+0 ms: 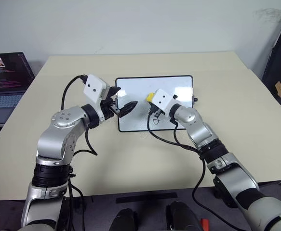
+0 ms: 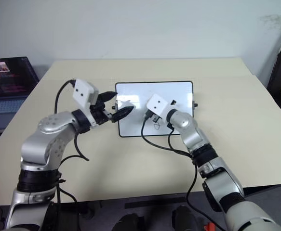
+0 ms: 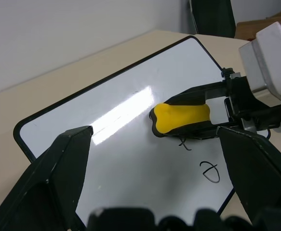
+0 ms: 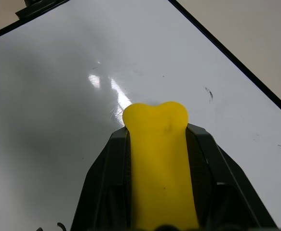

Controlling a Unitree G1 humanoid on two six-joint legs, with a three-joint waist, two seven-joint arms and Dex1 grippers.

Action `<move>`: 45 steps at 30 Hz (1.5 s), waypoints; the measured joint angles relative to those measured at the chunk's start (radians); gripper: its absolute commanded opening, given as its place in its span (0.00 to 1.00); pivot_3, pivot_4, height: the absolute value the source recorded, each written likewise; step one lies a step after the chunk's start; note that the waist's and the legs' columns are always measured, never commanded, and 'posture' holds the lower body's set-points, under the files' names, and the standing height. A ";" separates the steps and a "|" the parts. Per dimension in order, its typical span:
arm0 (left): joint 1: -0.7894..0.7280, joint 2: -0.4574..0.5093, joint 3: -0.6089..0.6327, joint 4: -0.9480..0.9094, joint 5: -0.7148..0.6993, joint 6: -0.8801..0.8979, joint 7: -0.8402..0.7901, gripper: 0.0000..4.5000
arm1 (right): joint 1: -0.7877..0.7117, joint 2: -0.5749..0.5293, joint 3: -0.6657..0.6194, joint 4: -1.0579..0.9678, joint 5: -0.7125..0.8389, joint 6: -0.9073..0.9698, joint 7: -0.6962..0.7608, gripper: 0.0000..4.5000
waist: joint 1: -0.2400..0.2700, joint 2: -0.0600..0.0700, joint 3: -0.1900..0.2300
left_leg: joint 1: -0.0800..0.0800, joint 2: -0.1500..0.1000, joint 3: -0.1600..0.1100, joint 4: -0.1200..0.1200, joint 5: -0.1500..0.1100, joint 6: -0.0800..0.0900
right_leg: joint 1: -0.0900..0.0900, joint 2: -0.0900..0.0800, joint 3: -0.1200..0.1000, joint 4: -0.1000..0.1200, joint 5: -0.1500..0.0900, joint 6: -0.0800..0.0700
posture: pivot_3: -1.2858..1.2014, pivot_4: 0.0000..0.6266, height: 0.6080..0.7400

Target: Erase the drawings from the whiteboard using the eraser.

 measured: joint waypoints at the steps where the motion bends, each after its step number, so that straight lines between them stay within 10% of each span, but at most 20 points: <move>1: 0.000 0.000 0.000 -0.001 0.000 0.000 0.000 1.00 | -0.004 0.000 0.000 0.007 -0.001 -0.004 -0.002 0.27 | 0.000 0.000 0.000 | 0.000 0.000 0.000 0.000 0.000 0.000 | 0.000 0.000 0.000 0.000 0.000 0.000 | 0.52 0.24 1.00; 45: 0.061 -0.008 0.021 -0.018 -0.039 0.023 0.023 1.00 | -0.029 -0.042 -0.106 0.026 0.066 0.003 -0.022 0.26 | 0.030 0.000 0.001 | -0.002 0.000 -0.002 -0.002 0.002 -0.001 | 0.000 0.000 -0.001 -0.003 0.001 0.000 | 0.52 0.24 1.00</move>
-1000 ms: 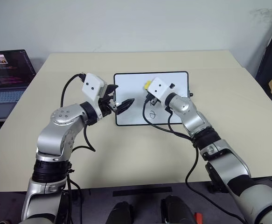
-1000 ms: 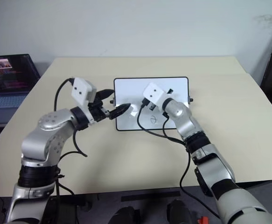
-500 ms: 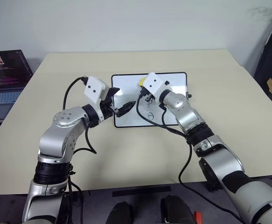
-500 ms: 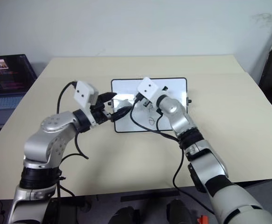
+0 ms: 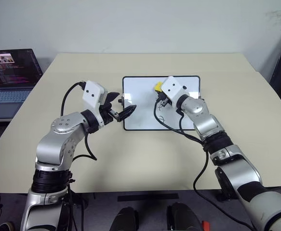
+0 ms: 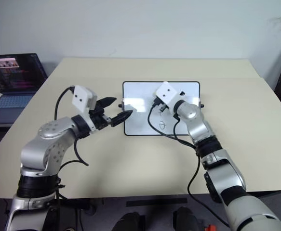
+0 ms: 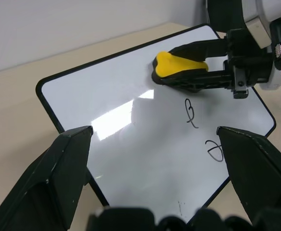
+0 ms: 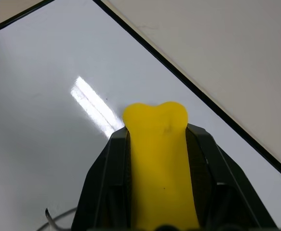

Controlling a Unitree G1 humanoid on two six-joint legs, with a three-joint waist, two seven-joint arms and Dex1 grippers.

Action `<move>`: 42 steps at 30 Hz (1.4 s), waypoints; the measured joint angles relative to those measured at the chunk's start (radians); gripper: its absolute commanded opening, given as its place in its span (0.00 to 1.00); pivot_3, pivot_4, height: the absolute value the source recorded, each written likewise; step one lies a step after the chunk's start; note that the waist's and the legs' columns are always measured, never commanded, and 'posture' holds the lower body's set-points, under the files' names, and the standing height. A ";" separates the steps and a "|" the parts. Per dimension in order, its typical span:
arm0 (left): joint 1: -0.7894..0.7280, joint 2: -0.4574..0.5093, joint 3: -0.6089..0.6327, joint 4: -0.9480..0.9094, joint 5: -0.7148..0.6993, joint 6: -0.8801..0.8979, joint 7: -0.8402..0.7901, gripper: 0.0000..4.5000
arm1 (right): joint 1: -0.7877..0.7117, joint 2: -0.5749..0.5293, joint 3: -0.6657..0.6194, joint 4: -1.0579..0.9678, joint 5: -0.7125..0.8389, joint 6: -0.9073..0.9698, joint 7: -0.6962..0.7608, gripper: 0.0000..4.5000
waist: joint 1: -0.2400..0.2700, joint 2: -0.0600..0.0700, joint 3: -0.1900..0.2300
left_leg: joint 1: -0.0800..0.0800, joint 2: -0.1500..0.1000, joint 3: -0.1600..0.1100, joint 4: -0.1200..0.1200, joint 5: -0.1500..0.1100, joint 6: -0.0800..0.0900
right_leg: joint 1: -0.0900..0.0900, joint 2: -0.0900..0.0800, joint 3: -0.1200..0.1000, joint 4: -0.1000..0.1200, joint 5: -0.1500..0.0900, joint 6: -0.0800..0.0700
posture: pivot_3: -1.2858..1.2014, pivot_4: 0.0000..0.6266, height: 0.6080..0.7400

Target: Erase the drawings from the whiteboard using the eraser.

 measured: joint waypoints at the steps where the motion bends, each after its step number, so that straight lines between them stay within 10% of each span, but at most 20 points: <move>1: 0.000 0.003 0.001 0.001 -0.001 0.000 0.000 1.00 | 0.014 0.003 -0.013 -0.029 0.025 0.019 0.013 0.26 | -0.001 0.000 0.000 | 0.000 0.000 0.000 0.000 0.000 0.000 | 0.000 0.000 0.000 0.000 0.000 0.000 | 0.52 0.24 1.00; 8: 0.025 0.009 0.029 0.004 -0.016 -0.002 -0.004 1.00 | 0.153 0.056 -0.113 -0.366 0.258 0.254 0.115 0.26 | -0.005 0.001 0.001 | -0.005 0.001 0.000 -0.001 0.000 0.000 | -0.005 0.000 0.000 -0.003 0.000 0.001 | 0.52 0.24 1.00; 16: 0.151 0.008 0.080 -0.020 -0.070 -0.029 -0.047 1.00 | 0.510 -0.131 -0.141 -0.851 0.427 0.442 0.265 0.26 | 0.006 0.001 0.001 | -0.018 0.001 -0.004 0.000 0.001 -0.002 | -0.012 -0.001 -0.001 -0.007 0.000 0.001 | 0.52 0.24 1.00; 24: 0.236 0.003 0.082 -0.035 -0.075 -0.086 -0.058 1.00 | 0.812 -0.302 -0.059 -1.002 0.313 0.290 0.300 0.26 | -0.002 0.001 0.001 | -0.014 0.000 -0.003 0.001 -0.001 0.000 | -0.010 0.000 -0.001 -0.004 -0.001 0.001 | 0.52 0.24 1.00; 33: 0.264 -0.022 0.072 -0.034 -0.055 -0.171 -0.056 1.00 | 0.830 -0.266 -0.035 -0.927 0.185 0.040 0.200 0.26 | 0.000 0.000 0.001 | -0.007 0.000 -0.003 0.001 0.000 0.000 | -0.003 0.000 -0.001 -0.004 -0.001 0.001 | 0.52 0.24 1.00; 42: 0.241 -0.028 0.042 -0.031 -0.067 -0.171 -0.080 1.00 | 0.505 -0.139 -0.007 -0.637 0.104 -0.068 0.112 0.26 | 0.000 0.000 0.002 | -0.002 0.001 -0.001 0.000 0.000 0.000 | 0.000 0.001 -0.001 -0.004 -0.001 0.001 | 0.52 0.24 1.00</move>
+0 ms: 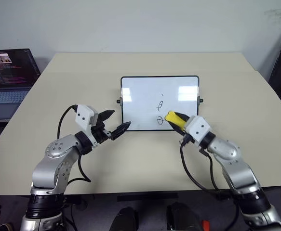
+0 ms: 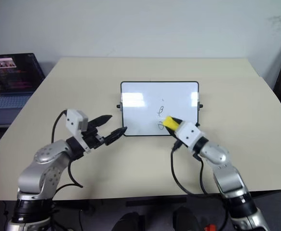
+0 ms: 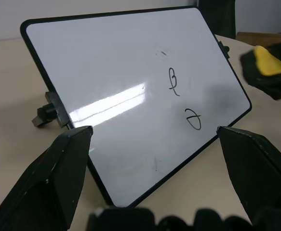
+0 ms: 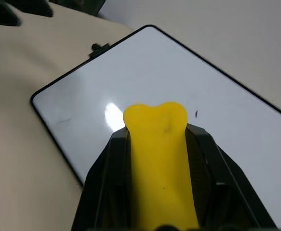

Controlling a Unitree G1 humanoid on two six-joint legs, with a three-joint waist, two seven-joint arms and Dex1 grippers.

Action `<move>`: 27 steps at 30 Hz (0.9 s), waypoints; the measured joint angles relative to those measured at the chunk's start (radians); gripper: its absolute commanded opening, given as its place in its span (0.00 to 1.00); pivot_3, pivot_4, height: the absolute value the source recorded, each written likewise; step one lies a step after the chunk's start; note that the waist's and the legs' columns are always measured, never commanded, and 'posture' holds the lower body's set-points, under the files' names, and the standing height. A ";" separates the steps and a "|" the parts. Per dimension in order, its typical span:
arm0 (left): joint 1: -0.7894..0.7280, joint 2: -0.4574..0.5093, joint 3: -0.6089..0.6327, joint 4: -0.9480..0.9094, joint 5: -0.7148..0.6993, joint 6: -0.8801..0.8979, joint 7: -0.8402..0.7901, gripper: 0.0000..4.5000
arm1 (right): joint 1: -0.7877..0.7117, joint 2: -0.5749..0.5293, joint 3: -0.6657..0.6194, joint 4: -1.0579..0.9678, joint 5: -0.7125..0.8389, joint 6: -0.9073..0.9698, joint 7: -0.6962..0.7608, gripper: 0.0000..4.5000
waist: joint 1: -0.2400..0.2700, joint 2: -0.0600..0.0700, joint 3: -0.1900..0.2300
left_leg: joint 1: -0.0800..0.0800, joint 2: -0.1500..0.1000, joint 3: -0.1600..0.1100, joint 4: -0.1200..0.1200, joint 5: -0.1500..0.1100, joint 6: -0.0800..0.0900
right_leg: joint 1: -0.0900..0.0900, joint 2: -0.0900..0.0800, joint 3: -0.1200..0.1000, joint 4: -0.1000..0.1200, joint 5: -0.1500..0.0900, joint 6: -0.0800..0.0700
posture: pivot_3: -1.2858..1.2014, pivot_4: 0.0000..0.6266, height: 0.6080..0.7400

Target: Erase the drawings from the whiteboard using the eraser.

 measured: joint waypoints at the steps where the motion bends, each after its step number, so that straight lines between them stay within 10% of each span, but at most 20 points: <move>1: -0.008 0.000 -0.008 0.000 -0.001 0.000 -0.004 1.00 | -0.030 0.007 0.004 0.036 -0.006 -0.017 -0.003 0.26 | 0.000 0.000 0.000 | 0.000 0.000 0.000 0.000 0.000 0.000 | 0.000 0.000 0.000 0.000 0.000 0.000 | 0.52 0.24 1.00; 14: -0.114 0.016 -0.008 0.004 -0.010 0.040 -0.008 1.00 | -0.424 0.080 0.019 0.631 -0.084 -0.244 -0.092 0.26 | -0.003 0.000 0.000 | 0.000 0.000 0.002 -0.001 0.001 -0.003 | -0.001 0.000 0.001 -0.001 0.000 0.000 | 0.52 0.24 1.00; 27: -0.110 0.017 -0.008 0.004 -0.010 0.043 -0.007 1.00 | -0.496 0.110 0.038 0.897 -0.124 -0.366 -0.082 0.26 | -0.008 0.000 0.000 | 0.004 0.001 0.003 0.000 0.000 0.000 | 0.001 0.000 0.003 0.004 0.000 -0.001 | 0.52 0.24 1.00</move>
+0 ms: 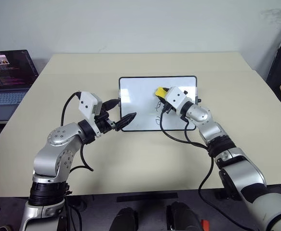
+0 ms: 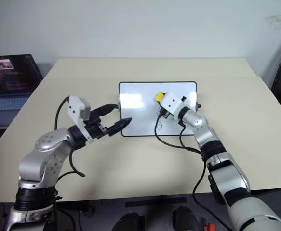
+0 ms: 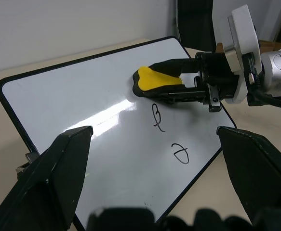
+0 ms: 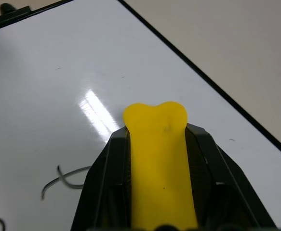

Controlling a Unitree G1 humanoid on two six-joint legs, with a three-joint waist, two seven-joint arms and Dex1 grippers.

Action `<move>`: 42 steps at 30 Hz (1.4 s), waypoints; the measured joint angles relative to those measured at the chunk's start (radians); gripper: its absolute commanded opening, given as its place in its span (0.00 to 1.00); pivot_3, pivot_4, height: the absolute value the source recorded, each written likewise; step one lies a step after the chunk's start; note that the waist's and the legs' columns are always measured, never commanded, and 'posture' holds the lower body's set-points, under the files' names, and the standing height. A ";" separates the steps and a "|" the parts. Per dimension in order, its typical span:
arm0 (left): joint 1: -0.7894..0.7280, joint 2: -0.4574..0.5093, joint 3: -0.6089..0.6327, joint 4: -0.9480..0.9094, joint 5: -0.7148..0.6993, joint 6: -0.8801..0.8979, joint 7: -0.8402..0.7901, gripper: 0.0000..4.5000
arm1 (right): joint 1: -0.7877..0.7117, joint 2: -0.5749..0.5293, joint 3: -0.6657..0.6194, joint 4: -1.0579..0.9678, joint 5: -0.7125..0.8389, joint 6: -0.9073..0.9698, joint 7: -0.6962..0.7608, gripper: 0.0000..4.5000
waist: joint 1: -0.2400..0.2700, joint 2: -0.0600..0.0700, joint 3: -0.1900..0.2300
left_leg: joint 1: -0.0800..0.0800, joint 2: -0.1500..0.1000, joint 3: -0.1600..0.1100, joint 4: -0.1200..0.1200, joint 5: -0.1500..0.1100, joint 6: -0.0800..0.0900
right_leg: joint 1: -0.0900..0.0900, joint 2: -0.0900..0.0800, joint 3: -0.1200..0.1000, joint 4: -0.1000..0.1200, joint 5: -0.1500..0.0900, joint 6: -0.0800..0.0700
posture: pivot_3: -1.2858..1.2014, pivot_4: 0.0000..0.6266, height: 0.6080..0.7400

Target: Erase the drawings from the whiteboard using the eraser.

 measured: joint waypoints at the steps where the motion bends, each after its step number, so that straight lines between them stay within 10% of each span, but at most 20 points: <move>1: 0.000 0.000 0.000 0.000 0.000 0.000 0.000 1.00 | 0.010 -0.003 0.010 0.000 -0.009 -0.009 0.004 0.26 | 0.000 0.000 0.000 | 0.000 0.000 0.000 0.000 0.000 0.000 | 0.000 0.000 0.000 0.000 0.000 0.000 | 0.52 0.24 1.00; 20: 0.000 -0.002 0.002 0.001 -0.005 -0.002 0.017 1.00 | 0.073 -0.039 0.129 -0.031 -0.118 -0.056 0.005 0.26 | -0.004 0.000 -0.003 | 0.018 0.001 -0.001 0.000 0.000 0.001 | 0.019 0.005 0.000 -0.001 0.000 -0.001 | 0.52 0.24 1.00; 42: 0.027 -0.002 0.001 -0.001 -0.006 -0.003 0.019 1.00 | -0.004 0.058 -0.004 -0.067 -0.033 0.075 -0.080 0.26 | -0.014 0.001 0.000 | -0.002 0.002 -0.002 -0.002 0.002 -0.002 | -0.002 0.001 0.000 -0.002 0.000 -0.001 | 0.52 0.24 1.00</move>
